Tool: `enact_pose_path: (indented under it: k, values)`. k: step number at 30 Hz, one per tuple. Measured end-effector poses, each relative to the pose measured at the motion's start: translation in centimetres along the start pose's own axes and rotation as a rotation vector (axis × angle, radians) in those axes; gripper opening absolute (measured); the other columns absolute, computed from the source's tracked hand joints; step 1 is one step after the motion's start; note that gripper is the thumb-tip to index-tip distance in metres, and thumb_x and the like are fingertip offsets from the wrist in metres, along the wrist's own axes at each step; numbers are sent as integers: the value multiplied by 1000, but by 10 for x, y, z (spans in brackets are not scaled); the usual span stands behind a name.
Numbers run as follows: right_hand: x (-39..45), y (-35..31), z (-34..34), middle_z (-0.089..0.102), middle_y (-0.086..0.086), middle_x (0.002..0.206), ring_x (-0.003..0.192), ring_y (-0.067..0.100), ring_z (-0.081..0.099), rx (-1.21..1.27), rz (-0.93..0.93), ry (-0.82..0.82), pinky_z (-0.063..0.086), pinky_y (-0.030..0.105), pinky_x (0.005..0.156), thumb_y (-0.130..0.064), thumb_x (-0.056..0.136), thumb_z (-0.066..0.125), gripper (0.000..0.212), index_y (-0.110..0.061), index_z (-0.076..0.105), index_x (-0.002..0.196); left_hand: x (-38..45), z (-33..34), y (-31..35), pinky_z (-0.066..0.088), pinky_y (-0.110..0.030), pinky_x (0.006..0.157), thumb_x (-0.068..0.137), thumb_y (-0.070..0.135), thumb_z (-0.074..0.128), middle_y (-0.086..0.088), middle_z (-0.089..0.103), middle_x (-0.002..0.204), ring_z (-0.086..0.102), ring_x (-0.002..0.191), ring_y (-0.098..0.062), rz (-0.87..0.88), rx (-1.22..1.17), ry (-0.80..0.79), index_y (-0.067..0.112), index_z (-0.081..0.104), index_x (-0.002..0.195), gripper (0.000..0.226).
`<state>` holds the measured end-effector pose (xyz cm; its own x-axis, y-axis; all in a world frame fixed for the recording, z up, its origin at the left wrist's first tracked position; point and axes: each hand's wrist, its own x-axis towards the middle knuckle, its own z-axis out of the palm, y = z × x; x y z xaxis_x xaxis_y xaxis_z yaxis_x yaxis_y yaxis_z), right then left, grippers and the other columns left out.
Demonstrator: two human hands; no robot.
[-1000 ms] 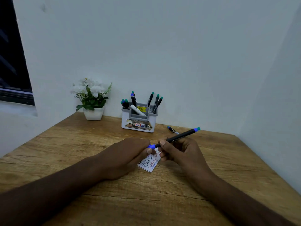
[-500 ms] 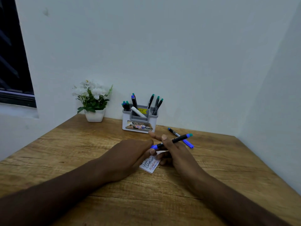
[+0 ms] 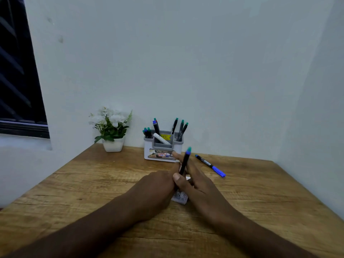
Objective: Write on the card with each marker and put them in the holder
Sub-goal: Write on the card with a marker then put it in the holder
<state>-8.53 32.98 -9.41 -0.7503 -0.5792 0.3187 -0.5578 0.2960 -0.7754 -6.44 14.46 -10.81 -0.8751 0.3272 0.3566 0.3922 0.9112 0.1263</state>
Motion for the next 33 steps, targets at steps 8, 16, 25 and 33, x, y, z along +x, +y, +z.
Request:
enact_pose_path:
  k: [8, 16, 25, 33]
  values:
    - [-5, 24, -16, 59, -18, 114, 101, -3, 57, -474, -128, -33, 43, 11, 80, -40, 105, 59, 20, -34, 67, 122, 9, -17, -16, 40, -12, 69, 110, 38, 42, 14, 60, 83, 59, 82, -3, -126, -321, 322, 31, 68, 98, 30]
    - [-9, 20, -16, 45, -17, 126, 111, -1, 45, -700, -236, -159, 50, 23, 90, -52, 106, 47, 29, -38, 55, 130, 67, -61, -56, 47, -3, 66, 98, 21, 71, 10, 71, 87, 64, 73, 9, -308, -294, 579, 16, 67, 108, 11]
    - [-8, 28, -17, 46, -17, 126, 111, -3, 42, -675, -274, -152, 42, 17, 88, -50, 106, 48, 30, -35, 56, 131, 118, -93, -75, 54, -33, 72, 98, 48, 64, 14, 75, 89, 72, 85, -14, -547, -117, 656, 32, 64, 109, 20]
    - [-7, 35, -16, 46, -18, 124, 110, -2, 42, -637, -290, -135, 44, 17, 90, -50, 105, 50, 29, -35, 57, 129, 110, -102, -99, 53, -42, 78, 98, 50, 61, -4, 75, 102, 70, 98, -33, -678, 124, 649, 26, 68, 108, 27]
